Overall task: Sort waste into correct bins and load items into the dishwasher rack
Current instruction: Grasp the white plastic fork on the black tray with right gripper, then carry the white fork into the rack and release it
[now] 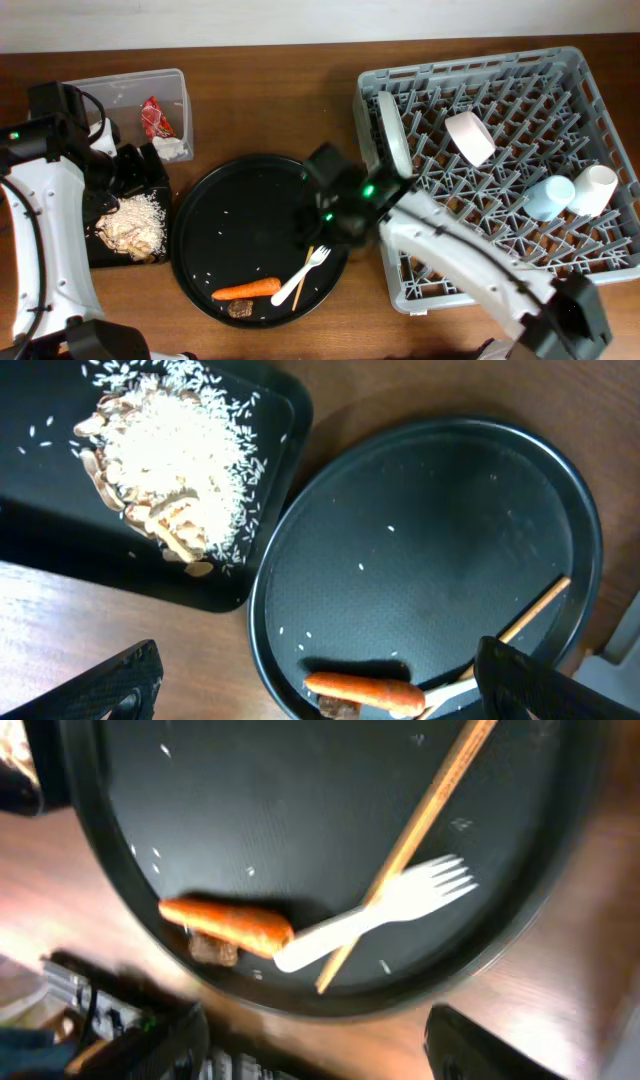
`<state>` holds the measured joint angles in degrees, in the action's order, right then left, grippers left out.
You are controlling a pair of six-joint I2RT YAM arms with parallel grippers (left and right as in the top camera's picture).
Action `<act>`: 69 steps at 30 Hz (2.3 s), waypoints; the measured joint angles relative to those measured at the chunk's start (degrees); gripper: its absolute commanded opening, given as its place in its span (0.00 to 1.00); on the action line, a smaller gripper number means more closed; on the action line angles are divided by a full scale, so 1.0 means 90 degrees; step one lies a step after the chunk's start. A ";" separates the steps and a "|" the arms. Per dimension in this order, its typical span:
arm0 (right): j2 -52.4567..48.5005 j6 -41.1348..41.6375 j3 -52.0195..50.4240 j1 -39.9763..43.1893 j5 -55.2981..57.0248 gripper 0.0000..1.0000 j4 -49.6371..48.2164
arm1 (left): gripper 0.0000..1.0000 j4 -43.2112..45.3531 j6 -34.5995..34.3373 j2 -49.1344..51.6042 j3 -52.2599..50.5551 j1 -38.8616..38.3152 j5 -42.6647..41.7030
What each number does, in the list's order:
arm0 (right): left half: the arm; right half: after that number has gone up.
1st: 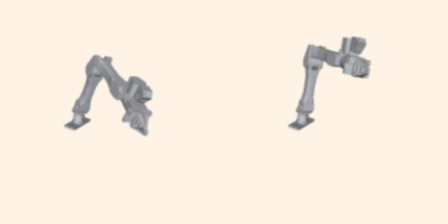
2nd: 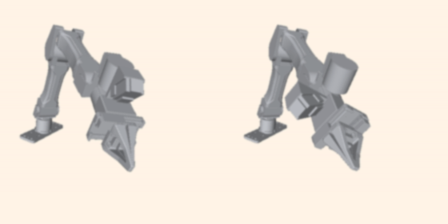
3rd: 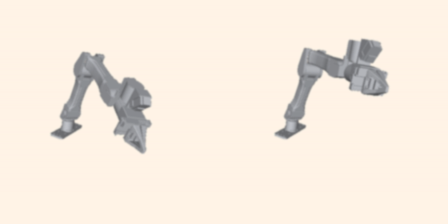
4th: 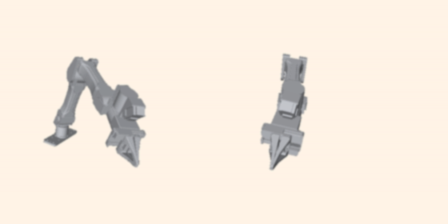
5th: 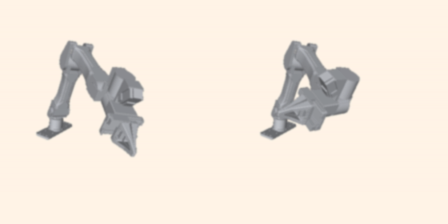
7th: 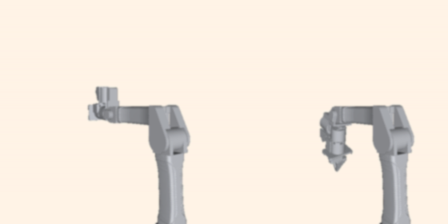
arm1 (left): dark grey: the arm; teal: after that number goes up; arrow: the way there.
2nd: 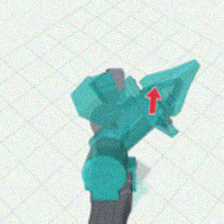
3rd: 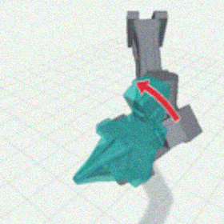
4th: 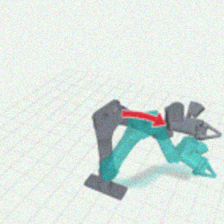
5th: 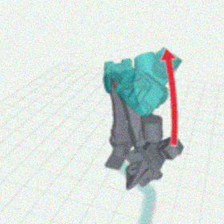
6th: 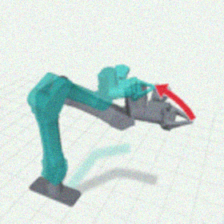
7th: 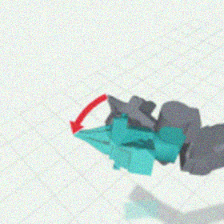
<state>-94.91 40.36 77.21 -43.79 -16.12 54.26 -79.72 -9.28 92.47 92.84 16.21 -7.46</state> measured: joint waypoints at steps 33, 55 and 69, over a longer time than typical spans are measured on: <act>-0.1552 0.1666 -0.0784 -0.0515 0.0296 0.05 -0.1202 | 0.99 -0.0005 -0.0002 0.0000 0.0000 0.0000 0.0000; 0.0680 -0.3206 -0.0933 0.2511 0.1073 0.13 0.1195 | 0.99 0.0005 -0.0002 0.0000 0.0000 0.0000 0.0002; 0.1056 -0.2892 0.0223 0.2319 0.1018 0.63 0.1180 | 0.99 0.0012 -0.0002 0.0000 0.0000 0.0000 0.0000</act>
<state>-85.41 14.33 79.22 -22.92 -6.96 64.88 -79.61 -9.30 92.47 92.84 16.21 -7.46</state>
